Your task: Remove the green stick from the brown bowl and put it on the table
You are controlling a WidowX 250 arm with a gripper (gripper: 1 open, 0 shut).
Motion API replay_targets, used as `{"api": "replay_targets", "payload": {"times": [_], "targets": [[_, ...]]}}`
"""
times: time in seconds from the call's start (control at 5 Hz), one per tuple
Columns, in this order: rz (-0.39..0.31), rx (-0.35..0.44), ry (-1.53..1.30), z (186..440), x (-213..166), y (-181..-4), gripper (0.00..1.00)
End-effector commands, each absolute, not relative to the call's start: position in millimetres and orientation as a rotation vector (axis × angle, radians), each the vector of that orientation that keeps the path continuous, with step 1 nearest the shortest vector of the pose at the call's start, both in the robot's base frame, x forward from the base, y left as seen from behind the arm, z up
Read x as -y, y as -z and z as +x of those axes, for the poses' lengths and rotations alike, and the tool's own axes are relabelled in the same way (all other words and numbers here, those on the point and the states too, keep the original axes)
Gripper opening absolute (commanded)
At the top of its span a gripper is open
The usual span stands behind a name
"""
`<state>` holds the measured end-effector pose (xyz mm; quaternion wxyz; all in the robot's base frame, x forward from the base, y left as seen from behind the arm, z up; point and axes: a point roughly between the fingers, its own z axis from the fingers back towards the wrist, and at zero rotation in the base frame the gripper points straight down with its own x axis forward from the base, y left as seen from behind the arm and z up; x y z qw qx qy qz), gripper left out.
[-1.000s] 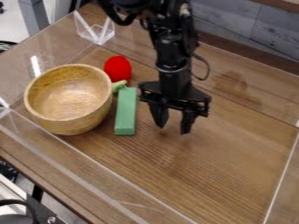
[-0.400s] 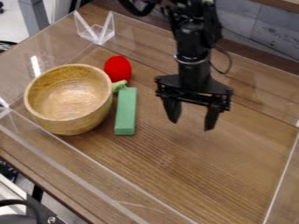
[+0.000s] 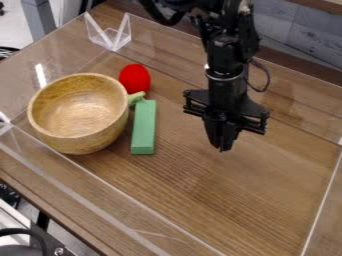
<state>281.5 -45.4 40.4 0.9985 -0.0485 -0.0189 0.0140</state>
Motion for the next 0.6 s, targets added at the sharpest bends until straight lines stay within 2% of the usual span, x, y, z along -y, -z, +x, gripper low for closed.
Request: {"api": "replay_targets", "payload": {"times": [0.0, 0.4], "targets": [[-0.099, 0.058, 0.034, 286.0, 41.3, -47.2, 1.0], [-0.096, 0.046, -0.09, 286.3, 33.5, -50.1, 1.0]]}}
